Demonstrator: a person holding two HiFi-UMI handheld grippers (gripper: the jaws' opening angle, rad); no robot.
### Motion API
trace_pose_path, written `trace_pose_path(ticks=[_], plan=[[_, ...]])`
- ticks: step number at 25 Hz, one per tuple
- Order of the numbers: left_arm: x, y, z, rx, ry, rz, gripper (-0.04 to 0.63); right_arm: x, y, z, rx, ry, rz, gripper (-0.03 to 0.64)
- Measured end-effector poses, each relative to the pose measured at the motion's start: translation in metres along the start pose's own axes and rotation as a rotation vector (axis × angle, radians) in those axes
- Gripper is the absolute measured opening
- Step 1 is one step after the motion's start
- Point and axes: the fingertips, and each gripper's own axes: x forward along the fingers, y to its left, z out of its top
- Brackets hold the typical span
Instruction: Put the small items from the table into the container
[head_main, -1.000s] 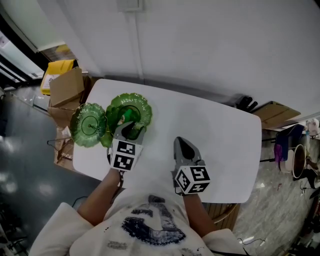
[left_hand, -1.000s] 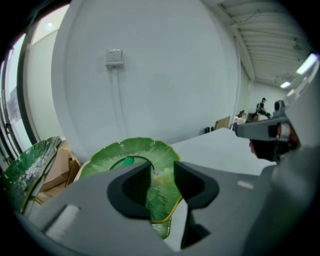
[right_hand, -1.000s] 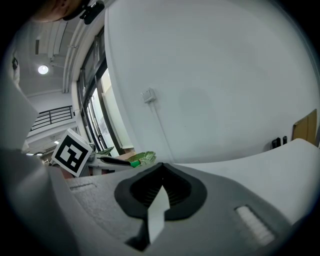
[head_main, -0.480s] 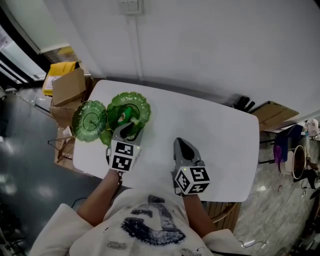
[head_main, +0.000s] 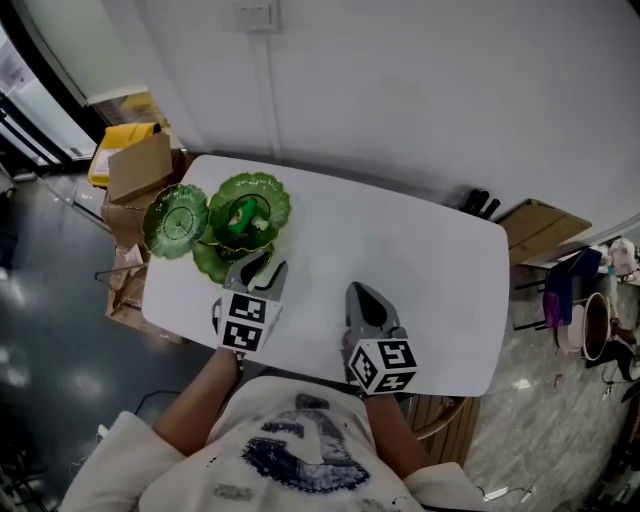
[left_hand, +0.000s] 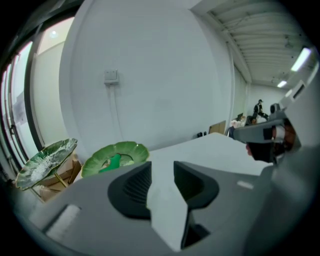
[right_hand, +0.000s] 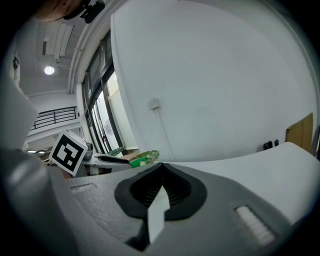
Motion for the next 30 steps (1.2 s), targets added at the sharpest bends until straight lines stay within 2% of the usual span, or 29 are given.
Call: trace_pose_path(ticks=[8,13,20,30], plan=[[-0.038,-0.054,-0.002,-0.009,-0.073,-0.022,0.08,-0.046,-0.002,-0.021,0.009,0.011,0.009,-0.003],[-0.058,-0.071,-0.01,0.004,-0.101,-0.054,0.027,-0.068,0.005,-0.027,0.007,0.001,-0.015,-0.003],[-0.087,-0.065,-0.019,0.027,-0.158,-0.113,-0.011,-0.078,0.034,-0.037,0.001,-0.018,-0.055,-0.003],[-0.158,-0.042,-0.062,0.036,-0.202,-0.141,-0.011,-0.094,0.122,-0.059,-0.042,-0.061,-0.067,-0.003]])
